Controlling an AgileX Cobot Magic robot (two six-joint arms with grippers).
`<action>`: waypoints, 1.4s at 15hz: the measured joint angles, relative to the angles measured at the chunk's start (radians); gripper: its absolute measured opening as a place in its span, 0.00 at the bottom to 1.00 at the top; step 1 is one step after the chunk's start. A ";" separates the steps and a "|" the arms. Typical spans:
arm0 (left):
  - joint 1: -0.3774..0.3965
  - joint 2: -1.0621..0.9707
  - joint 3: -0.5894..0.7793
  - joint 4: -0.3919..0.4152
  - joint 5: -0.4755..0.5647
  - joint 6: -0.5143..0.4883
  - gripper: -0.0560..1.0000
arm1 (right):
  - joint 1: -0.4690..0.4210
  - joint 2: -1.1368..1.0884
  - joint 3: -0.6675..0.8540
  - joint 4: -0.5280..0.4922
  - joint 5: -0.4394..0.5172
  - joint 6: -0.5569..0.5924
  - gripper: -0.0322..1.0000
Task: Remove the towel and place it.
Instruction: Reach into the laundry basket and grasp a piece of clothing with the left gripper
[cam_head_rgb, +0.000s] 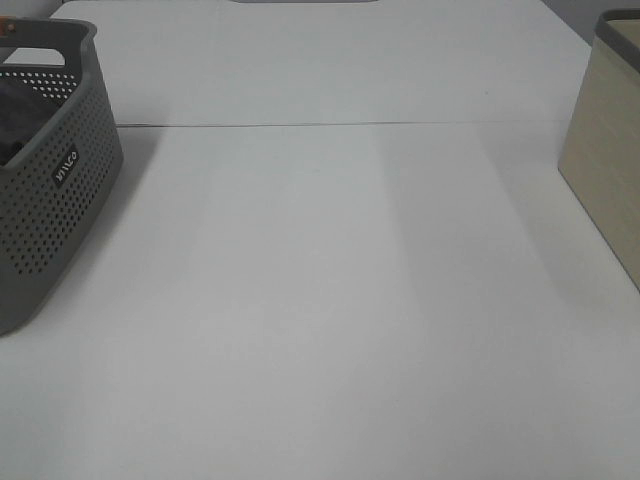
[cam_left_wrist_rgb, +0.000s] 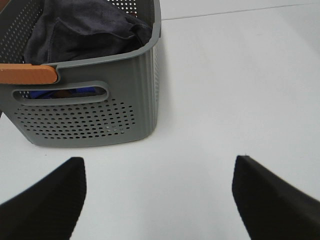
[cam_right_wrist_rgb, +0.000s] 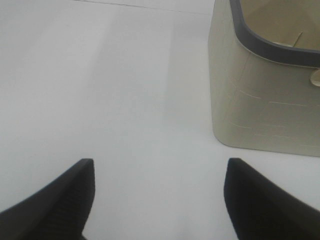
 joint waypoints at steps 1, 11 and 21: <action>0.000 0.000 0.000 0.000 0.000 0.000 0.77 | 0.000 0.000 0.000 0.000 0.000 0.000 0.71; 0.000 0.000 0.000 0.000 0.000 0.000 0.77 | 0.000 0.000 0.000 0.000 0.000 0.000 0.71; 0.000 0.000 0.000 0.000 0.000 0.000 0.77 | 0.027 0.000 0.000 0.000 0.000 0.000 0.71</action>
